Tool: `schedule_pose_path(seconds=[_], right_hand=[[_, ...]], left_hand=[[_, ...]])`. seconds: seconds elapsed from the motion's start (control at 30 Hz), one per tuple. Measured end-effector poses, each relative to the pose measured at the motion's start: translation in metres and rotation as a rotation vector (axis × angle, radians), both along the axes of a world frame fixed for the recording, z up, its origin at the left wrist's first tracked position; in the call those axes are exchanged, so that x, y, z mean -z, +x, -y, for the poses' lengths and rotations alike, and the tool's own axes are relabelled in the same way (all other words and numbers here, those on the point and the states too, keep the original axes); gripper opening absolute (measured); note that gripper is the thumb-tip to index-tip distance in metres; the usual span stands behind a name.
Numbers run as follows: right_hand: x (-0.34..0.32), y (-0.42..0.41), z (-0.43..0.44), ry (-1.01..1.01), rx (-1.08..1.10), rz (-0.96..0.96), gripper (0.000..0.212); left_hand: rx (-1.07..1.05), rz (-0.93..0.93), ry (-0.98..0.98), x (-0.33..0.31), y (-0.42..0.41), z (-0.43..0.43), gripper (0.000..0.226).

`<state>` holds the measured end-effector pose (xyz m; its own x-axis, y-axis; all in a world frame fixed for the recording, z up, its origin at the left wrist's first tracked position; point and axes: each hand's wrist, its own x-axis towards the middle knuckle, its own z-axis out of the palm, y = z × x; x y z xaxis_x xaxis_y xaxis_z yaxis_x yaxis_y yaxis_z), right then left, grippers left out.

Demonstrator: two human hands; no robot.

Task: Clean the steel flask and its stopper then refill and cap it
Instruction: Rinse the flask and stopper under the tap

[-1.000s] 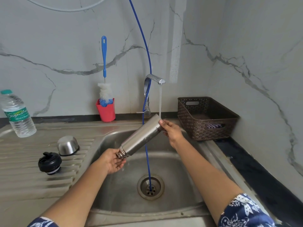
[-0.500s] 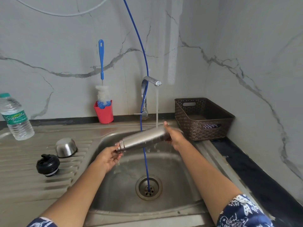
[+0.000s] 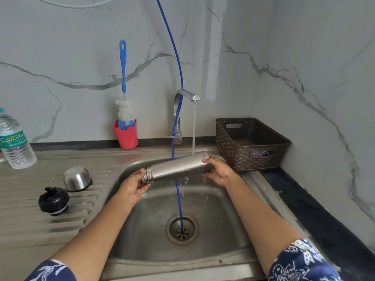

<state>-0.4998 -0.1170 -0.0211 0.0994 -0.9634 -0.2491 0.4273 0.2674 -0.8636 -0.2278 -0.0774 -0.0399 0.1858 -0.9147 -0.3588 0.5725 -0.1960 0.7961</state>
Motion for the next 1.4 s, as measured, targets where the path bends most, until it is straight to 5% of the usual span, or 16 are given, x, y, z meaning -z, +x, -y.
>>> schedule_pose_path(seconds=[0.1,0.3,0.47,0.63,0.87,0.97,1.1,1.23,1.4], right_hand=[[-0.003,-0.001,-0.002,0.029,-0.011,0.031,0.023],[-0.001,0.004,-0.007,0.142,-0.110,-0.256,0.054],[0.002,0.002,-0.003,-0.012,-0.124,-0.231,0.089],[-0.002,-0.002,-0.008,-0.123,-0.233,-0.312,0.067],[-0.023,0.010,-0.017,-0.420,-0.556,-1.400,0.081],[-0.021,0.045,-0.023,-0.612,-0.521,-1.626,0.089],[-0.021,0.076,-0.033,-0.715,-0.276,-1.594,0.084],[-0.027,0.055,-0.039,-0.543,-0.225,-1.461,0.080],[-0.006,0.021,-0.040,0.029,-0.124,-0.724,0.098]], left_hand=[[-0.028,-0.018,-0.052,-0.007,-0.002,0.001,0.010],[-0.107,-0.010,-0.167,-0.010,0.001,0.002,0.017],[-0.029,-0.054,0.002,-0.002,0.000,-0.002,0.009],[0.056,-0.082,0.035,-0.007,-0.002,-0.010,0.020],[-0.028,0.113,-0.056,-0.021,-0.008,-0.006,0.032],[-0.025,0.232,-0.104,-0.028,-0.015,-0.006,0.021],[-0.002,0.283,-0.164,-0.037,-0.033,-0.013,0.024],[0.082,0.316,-0.196,-0.035,-0.048,-0.018,0.038],[0.426,0.502,-0.071,-0.020,-0.071,-0.027,0.043]])
